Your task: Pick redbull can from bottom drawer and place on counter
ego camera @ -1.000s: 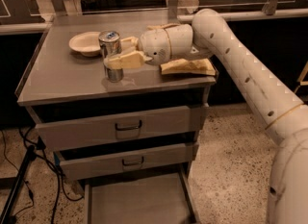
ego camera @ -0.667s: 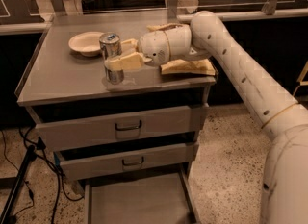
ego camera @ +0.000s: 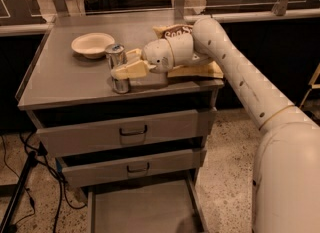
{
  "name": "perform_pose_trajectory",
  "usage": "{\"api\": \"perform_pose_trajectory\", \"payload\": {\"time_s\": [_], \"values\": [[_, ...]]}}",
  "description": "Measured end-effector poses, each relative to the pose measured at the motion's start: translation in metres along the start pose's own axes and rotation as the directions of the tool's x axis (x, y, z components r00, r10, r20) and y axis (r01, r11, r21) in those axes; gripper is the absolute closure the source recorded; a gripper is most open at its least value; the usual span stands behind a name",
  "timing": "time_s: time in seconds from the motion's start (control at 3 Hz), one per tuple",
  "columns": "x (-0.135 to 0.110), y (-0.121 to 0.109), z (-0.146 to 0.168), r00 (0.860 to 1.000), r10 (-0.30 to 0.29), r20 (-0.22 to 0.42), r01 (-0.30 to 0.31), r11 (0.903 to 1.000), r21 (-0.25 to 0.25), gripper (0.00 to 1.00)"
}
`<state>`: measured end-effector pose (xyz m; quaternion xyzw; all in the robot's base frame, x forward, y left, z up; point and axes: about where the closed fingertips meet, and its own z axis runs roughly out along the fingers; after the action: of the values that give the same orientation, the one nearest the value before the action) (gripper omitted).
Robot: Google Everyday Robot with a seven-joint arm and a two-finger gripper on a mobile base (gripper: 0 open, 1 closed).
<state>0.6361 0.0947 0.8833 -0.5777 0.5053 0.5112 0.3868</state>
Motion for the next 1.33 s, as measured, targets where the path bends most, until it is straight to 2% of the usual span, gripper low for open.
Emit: {"api": "perform_pose_trajectory", "payload": {"time_s": [0.67,1.0,1.33], "values": [[0.0051,-0.0016,0.0004,1.0,0.012,0.009,-0.012,0.9999,0.008,1.0],[0.0052,-0.0017,0.0004,1.0,0.013,0.009,-0.013,0.9999,0.008,0.82],[0.0052,-0.0017,0.0005,1.0,0.013,0.009,-0.013,0.9999,0.008,0.59]]}}
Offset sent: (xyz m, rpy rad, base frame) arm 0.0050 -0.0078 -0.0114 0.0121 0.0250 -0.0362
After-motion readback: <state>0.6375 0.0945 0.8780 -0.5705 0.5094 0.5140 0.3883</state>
